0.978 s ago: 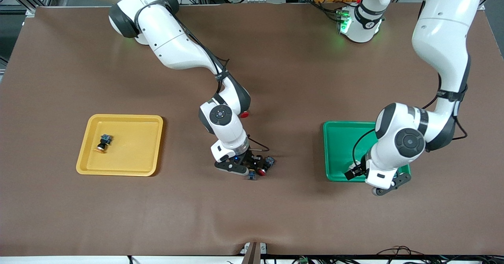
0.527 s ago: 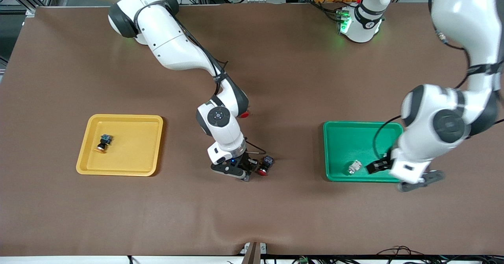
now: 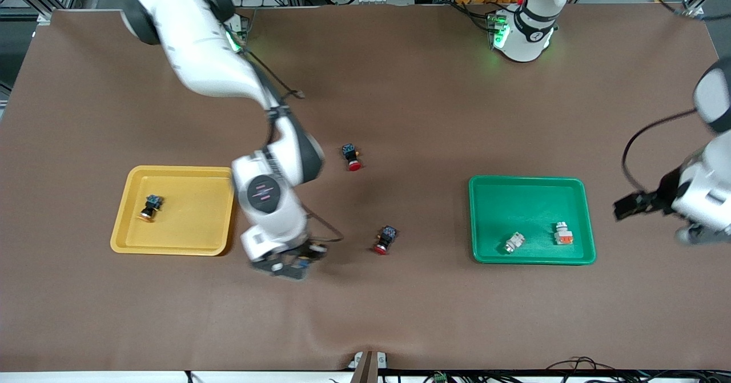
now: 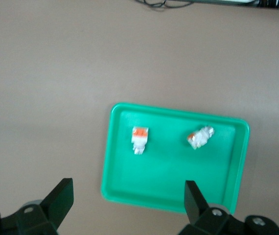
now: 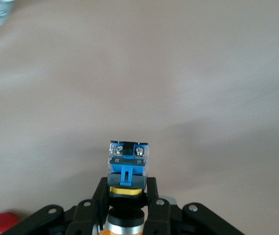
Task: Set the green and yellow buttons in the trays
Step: 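Carry the yellow button to the yellow tray while the left gripper withdraws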
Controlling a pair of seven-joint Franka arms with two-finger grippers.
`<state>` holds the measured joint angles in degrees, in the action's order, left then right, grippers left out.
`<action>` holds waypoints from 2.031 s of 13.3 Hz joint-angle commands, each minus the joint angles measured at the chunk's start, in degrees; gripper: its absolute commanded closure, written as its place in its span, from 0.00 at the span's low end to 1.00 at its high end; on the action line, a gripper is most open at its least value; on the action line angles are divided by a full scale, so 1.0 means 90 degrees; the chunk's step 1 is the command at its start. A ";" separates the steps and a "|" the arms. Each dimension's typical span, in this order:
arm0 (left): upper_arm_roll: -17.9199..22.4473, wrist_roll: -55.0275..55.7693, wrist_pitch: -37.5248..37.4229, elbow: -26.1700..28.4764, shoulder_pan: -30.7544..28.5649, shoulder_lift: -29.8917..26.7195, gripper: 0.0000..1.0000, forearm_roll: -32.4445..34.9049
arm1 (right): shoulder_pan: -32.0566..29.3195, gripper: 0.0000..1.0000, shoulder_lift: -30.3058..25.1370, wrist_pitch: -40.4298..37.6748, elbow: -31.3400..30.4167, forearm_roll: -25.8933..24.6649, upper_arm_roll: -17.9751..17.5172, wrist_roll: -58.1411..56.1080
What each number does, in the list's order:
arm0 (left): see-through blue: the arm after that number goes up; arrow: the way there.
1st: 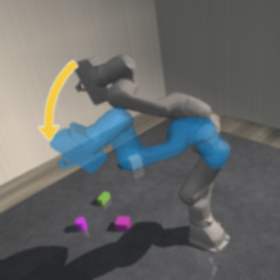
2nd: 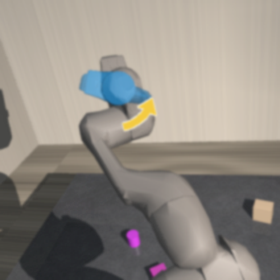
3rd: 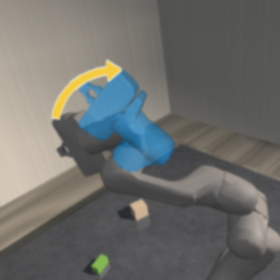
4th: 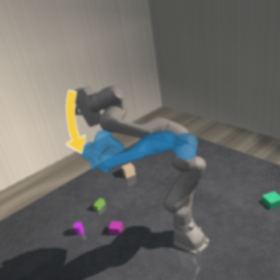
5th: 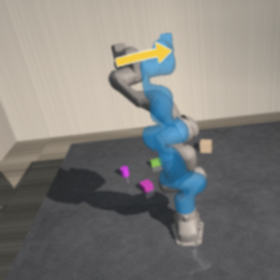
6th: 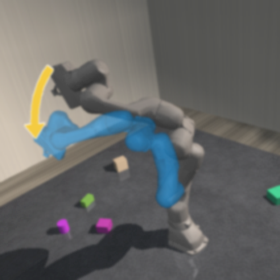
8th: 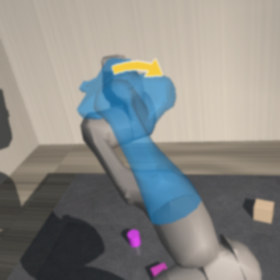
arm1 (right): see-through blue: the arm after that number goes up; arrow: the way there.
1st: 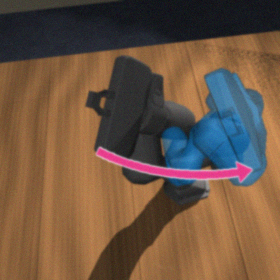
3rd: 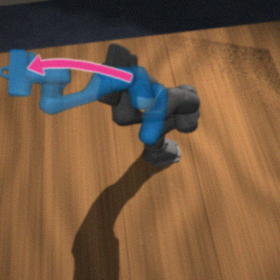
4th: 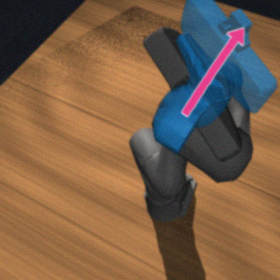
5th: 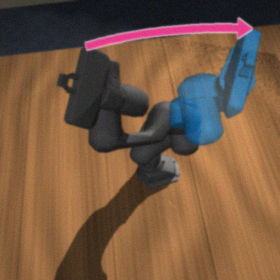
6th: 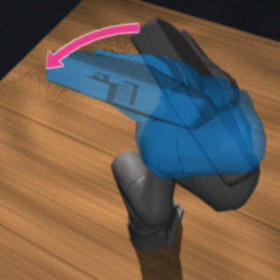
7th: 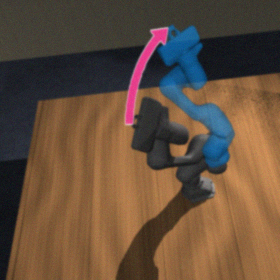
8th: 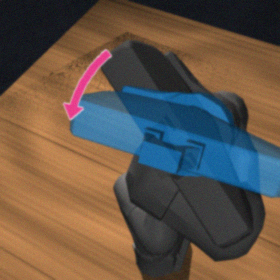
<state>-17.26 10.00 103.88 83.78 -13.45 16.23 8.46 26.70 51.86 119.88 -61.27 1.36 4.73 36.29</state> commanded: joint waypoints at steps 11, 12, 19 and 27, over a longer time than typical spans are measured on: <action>0.1468 -0.0789 -0.1698 0.1180 0.1181 -0.2487 0.00 -0.0627 | -0.2819 0.65 -0.2002 -0.0352 -0.3650 0.0493 -0.0174 -0.4449; 0.1527 -0.0789 -0.1776 0.1170 0.1201 -0.2477 0.00 -0.0637 | -0.2965 0.01 -0.1983 -0.0390 -0.3622 0.0503 -0.0183 -0.4626; 0.1479 -0.0759 -0.1787 0.1004 0.1201 -0.2399 0.00 -0.0628 | -0.2557 0.00 -0.1992 -0.0525 -0.1750 0.0425 -0.0193 -0.4765; 0.1401 -0.0681 -0.1797 0.1053 0.1201 -0.2438 0.00 -0.0637 | -0.1726 0.00 -0.2607 -0.2770 -0.0497 0.0454 0.1173 -0.4774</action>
<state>-4.67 3.49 88.27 93.18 -2.61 -5.23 3.69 10.05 30.13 98.04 -65.40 5.29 11.94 -6.11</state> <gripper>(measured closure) 0.000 0.000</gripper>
